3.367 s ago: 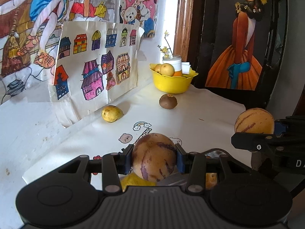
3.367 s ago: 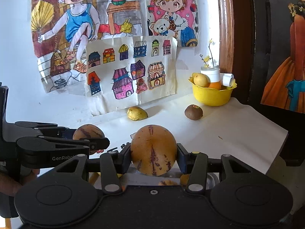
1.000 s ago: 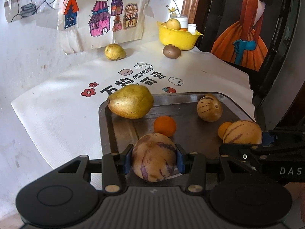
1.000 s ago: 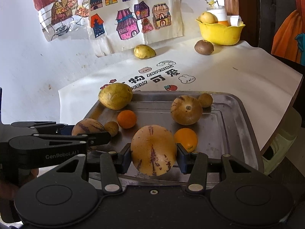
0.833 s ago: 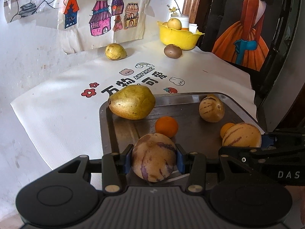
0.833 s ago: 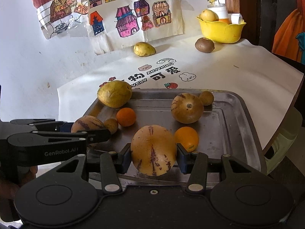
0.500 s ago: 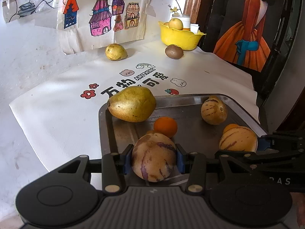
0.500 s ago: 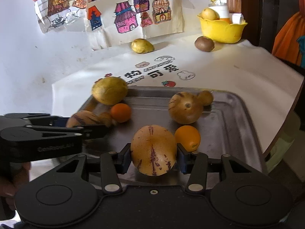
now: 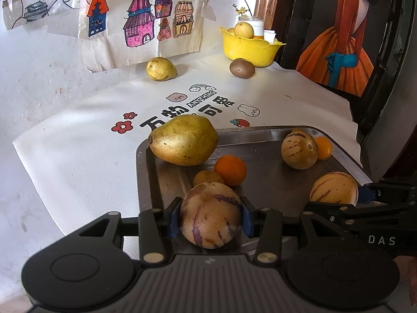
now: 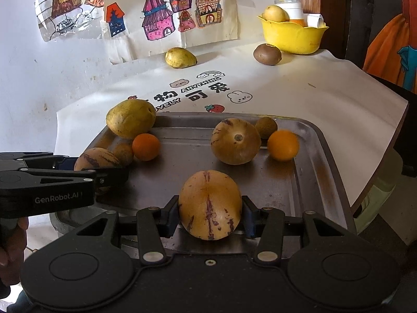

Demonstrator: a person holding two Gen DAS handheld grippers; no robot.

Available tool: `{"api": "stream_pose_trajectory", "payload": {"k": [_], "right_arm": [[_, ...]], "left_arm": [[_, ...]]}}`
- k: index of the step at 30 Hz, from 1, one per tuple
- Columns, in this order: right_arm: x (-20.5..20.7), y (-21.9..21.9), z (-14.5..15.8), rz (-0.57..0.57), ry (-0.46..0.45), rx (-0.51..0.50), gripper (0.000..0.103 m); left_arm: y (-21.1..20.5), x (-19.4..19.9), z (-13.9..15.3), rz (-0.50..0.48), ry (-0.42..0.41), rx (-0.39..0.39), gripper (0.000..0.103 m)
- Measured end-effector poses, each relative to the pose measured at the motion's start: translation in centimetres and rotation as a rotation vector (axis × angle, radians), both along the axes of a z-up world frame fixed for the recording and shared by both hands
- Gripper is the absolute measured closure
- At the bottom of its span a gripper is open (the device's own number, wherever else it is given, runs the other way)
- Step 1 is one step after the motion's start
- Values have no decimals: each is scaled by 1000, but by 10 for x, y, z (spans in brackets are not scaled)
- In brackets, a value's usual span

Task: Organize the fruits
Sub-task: 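Lower the pepino into the tray and open the left tool while the right tool releases its pepino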

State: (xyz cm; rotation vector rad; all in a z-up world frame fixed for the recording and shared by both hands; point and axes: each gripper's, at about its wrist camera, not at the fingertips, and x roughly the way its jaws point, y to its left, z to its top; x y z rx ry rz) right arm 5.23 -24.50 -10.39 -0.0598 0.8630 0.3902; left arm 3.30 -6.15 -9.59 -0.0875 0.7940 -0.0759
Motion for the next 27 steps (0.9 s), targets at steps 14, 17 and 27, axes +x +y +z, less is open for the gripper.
{"api": "stream_pose_trajectory", "payload": {"k": [14,17,27], "right_arm": [[-3,-1,7,-9,-19,3,44],[-5,0,10,-10,-27,2,40],[-15,-6,27,-16,-92,26,12]], "left_arm": [[1,-1,6,16,-26,3,39],[0,-2,13,20,-54,5,36],[10,-4,28,61,-113,-48,4]]}}
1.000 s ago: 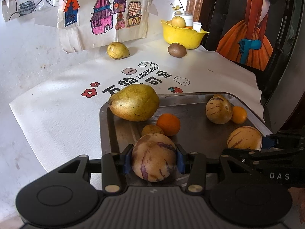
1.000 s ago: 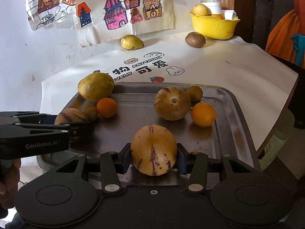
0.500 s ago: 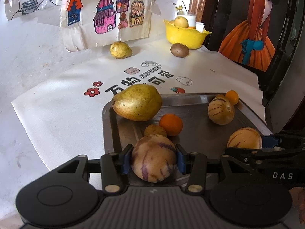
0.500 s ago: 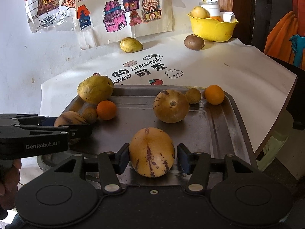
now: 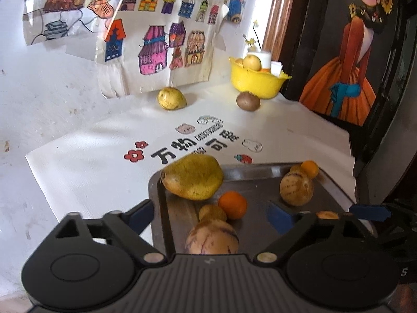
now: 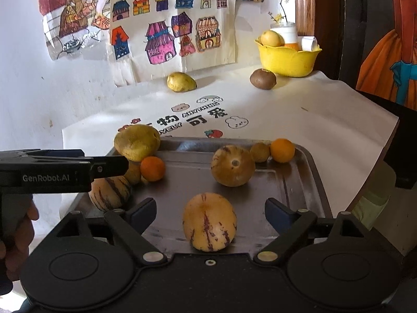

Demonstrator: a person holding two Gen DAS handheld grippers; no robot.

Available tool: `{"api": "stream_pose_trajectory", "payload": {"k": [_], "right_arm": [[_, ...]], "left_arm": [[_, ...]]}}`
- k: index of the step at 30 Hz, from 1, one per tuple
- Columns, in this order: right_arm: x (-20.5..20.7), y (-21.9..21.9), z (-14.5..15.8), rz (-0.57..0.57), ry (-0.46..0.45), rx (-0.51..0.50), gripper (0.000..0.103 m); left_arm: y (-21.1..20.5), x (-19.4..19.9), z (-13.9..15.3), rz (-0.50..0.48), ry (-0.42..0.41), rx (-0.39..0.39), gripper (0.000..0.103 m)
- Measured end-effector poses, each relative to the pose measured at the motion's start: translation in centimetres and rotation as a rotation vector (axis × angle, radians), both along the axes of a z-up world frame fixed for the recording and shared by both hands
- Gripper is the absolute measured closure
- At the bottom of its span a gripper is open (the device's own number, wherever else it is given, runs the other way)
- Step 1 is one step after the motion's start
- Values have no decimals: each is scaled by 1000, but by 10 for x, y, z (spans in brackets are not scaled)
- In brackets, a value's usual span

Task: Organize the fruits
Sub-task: 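Lower the pepino into the tray and open the left tool while the right tool releases its pepino, then lift both open tools out of the tray toward the pear and kiwi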

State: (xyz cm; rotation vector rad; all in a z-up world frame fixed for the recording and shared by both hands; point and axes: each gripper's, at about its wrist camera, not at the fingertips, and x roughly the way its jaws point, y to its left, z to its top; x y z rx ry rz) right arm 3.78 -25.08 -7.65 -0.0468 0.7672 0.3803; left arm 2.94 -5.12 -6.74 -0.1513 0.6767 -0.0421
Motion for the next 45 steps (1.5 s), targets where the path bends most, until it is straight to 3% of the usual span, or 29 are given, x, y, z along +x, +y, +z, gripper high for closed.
{"api": "stream_pose_trajectory", "payload": {"k": [4,22,45], "right_arm": [[-1,1,6,6,-12,6,1],[31,-2,74,16,-130,-3,1],[118,0,129,41,-250,5,1]], "left_arm": [[4,2,6,16,-14,-20,1],[13,44,48,41,-42,-28,1],[15,128,82,53,-106,8,1]]}}
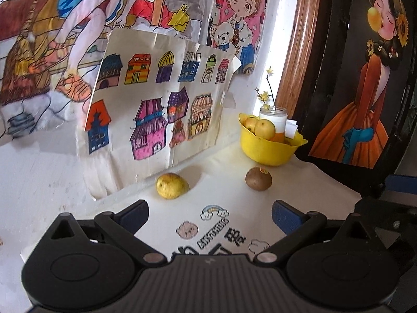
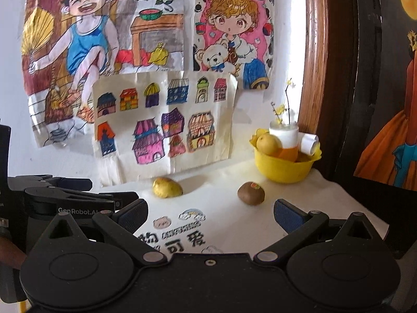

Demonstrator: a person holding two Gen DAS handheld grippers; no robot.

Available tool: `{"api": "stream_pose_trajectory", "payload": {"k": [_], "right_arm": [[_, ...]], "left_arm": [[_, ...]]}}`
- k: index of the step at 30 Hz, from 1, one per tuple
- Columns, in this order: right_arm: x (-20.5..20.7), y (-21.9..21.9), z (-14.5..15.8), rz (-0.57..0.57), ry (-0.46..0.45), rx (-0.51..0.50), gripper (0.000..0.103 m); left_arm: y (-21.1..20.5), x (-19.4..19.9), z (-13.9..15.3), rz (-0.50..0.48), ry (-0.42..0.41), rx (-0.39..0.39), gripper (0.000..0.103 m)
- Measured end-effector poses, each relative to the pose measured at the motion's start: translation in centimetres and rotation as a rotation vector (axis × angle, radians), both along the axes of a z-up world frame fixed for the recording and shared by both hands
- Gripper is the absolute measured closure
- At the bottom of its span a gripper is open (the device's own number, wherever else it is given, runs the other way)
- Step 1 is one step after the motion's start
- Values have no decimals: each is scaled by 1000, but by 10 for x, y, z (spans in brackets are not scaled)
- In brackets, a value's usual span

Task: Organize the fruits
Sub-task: 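Lift both open tools out of the tray toward the pear and kiwi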

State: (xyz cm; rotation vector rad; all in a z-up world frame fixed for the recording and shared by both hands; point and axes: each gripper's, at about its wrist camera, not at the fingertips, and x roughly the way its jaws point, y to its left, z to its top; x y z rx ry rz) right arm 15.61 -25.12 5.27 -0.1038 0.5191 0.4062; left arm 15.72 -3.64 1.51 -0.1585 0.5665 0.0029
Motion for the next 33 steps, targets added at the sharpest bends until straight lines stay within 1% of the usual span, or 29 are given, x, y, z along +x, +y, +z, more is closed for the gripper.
{"api": "stream_pose_trajectory", "payload": {"k": [6,12,18,23,28,31,33], "right_arm": [[27,0,3,4,-8,-7,1],[62,3,-6,8,10,-13,1],[98,9,-25,17,54,-14,1],[131,18,-45,35,96,-5,1],[166,26,-66,51,147,-2,1],[184,30,-76,55,177,5,1],[194,34,-83,58,185,-9,1]], "left_arm": [[3,27,0,0,-2,17,1],[12,58,-15,26,19,18,1],[24,92,-38,35,63,29,1],[33,126,-63,29,99,75,1],[46,161,-90,30,144,51,1],[47,178,-104,22,162,64,1],[49,187,-111,19,168,66,1]]}}
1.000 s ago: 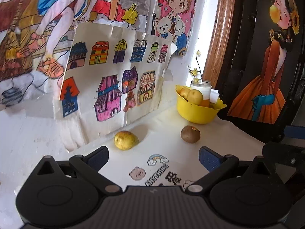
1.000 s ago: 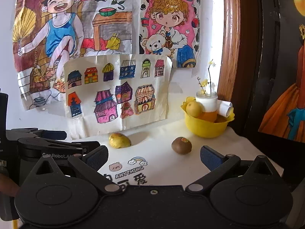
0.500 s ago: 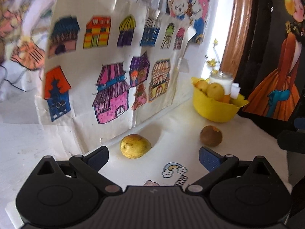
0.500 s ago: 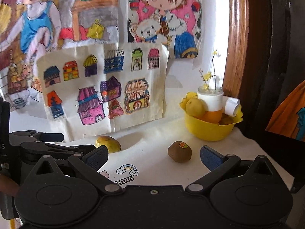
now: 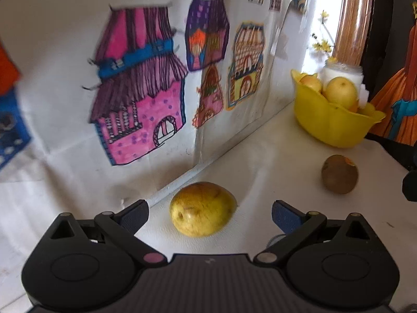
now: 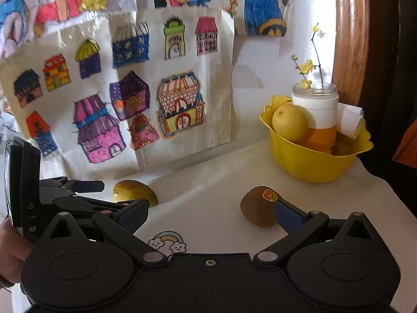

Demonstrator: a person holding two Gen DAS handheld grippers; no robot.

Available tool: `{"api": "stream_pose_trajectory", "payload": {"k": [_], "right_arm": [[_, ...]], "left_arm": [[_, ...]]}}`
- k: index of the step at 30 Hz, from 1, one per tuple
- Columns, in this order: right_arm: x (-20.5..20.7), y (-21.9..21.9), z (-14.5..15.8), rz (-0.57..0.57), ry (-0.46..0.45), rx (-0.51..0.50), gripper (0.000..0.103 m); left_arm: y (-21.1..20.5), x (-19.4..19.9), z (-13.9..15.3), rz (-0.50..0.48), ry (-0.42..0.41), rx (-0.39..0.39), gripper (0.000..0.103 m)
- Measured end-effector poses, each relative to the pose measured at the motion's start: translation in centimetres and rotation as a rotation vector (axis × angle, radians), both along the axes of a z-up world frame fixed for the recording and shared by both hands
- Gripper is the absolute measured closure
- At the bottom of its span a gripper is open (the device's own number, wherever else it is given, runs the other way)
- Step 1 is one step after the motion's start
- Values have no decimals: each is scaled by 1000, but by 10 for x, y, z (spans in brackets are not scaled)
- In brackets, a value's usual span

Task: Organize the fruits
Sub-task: 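Lift both open tools out of the tray toward the pear and kiwi, then grasp the yellow pear with the left tool while the right tool grasps the brown kiwi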

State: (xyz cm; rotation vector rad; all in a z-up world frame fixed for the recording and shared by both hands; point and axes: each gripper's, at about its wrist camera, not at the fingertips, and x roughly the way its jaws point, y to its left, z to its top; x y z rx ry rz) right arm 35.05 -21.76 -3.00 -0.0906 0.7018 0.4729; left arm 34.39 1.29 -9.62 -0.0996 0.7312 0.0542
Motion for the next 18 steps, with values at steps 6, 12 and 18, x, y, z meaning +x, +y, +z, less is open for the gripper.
{"api": "stream_pose_trajectory", "payload": {"k": [6,12,18], "right_arm": [[26,0,-23,-10,46,-13,1],[39,-6,-40,-29,76,-14,1],[42,-5,-45,-26,83,-15,1]], "left_arm": [[2,19,-18,-33,3,2,1],[-1,26,-30,-109,12,8,18],[-3,18,-31,-114,-9,66,32]]}}
